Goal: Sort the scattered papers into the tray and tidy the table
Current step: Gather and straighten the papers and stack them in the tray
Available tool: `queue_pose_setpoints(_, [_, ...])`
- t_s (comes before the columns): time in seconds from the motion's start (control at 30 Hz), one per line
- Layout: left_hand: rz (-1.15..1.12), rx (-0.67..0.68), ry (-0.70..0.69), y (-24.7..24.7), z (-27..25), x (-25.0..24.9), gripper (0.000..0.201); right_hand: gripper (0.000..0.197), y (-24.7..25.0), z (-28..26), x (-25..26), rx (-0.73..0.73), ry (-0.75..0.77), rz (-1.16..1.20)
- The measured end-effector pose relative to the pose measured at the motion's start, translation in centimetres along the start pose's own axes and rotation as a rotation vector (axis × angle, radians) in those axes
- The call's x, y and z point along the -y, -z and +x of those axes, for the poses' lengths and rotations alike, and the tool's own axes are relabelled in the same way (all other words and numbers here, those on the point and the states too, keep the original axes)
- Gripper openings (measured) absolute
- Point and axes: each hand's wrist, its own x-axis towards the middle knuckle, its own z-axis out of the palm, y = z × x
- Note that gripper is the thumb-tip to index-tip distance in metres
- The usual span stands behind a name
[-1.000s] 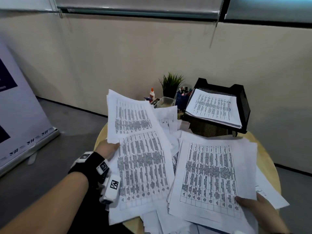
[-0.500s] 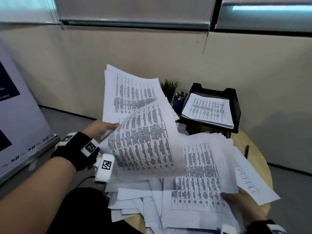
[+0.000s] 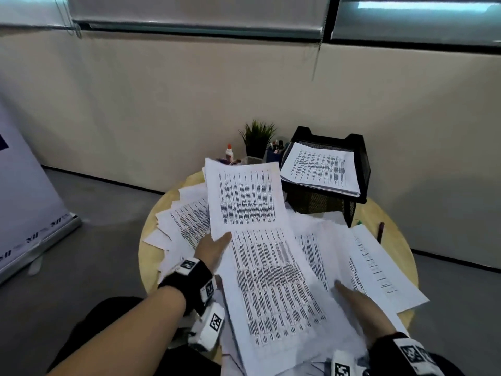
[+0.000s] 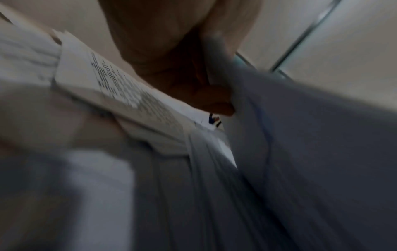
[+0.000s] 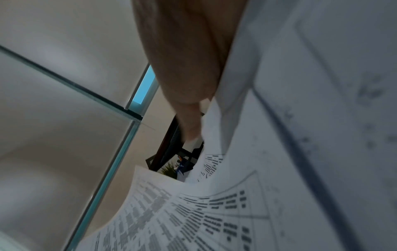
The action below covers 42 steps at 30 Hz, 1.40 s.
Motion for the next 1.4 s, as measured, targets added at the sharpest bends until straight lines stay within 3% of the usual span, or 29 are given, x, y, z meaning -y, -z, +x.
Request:
queue_pose_setpoints(0.03, [0.07, -0.015, 0.004, -0.4, 0.0, 0.1, 0.08, 0.04, -0.2, -0.5, 0.4, 0.054, 0.008, -0.005])
queue_pose_setpoints(0.1, [0.092, -0.06, -0.022, -1.2, 0.0, 0.3, 0.065, 0.054, -0.3, -0.5, 0.0, 0.112, 0.033, -0.089])
queue_pose_setpoints(0.17, [0.065, -0.064, -0.077, -1.6, 0.4, 0.4, 0.056, 0.058, -0.6, 0.1, -0.8, 0.062, 0.057, -0.245])
queue_pose_setpoints(0.3, [0.014, -0.076, -0.064, -0.7, 1.0, 0.0, 0.054, 0.025, -0.2, 0.6, -1.0, 0.012, 0.018, -0.251])
queue_pose_setpoints(0.43, [-0.013, -0.132, -0.079, 1.1, 2.0, -0.4, 0.055, 0.038, -0.3, 0.5, -0.7, 0.024, 0.022, -0.255])
queue_pose_setpoints(0.6, [0.015, -0.225, -0.088, 5.0, 3.0, -1.5, 0.043, 0.037, 0.3, 0.6, -0.7, 0.006, -0.006, -0.245])
queue_pose_setpoints(0.7, [-0.008, -0.25, -0.109, 7.6, 3.2, -1.9, 0.038, 0.014, 0.5, 0.7, -0.6, -0.044, 0.004, -0.294])
queue_pose_setpoints(0.77, [0.008, -0.254, -0.116, 8.8, 2.7, -2.5, 0.042, 0.017, 0.7, 0.9, -0.4, -0.083, 0.007, -0.313])
queue_pose_setpoints(0.87, [0.056, -0.208, -0.15, 10.0, 1.5, -3.3, 0.049, 0.024, 0.7, 0.7, 0.0, -0.129, 0.005, -0.357])
queue_pose_setpoints(1.07, [0.086, -0.093, -0.181, 9.9, 0.3, -2.0, 0.043, 0.03, 0.6, 0.3, 0.1, -0.159, -0.029, -0.41])
queue_pose_setpoints(1.2, [0.117, -0.007, -0.123, 8.1, -0.3, -0.6, 0.035, 0.017, 0.1, -0.6, 0.5, -0.127, -0.056, -0.356])
queue_pose_setpoints(1.27, [0.162, 0.081, -0.111, 6.6, -0.7, 0.2, 0.029, 0.025, 0.2, -0.8, 0.6, -0.092, -0.06, -0.288])
queue_pose_setpoints(1.37, [0.246, 0.245, -0.093, 4.5, -1.5, 1.4, 0.028, 0.013, 0.7, -0.7, 0.5, -0.031, -0.126, -0.181])
queue_pose_setpoints(1.4, [0.299, 0.285, -0.079, 3.9, -1.5, 2.0, 0.026, 0.023, 0.8, -0.6, 0.5, -0.013, -0.141, -0.148])
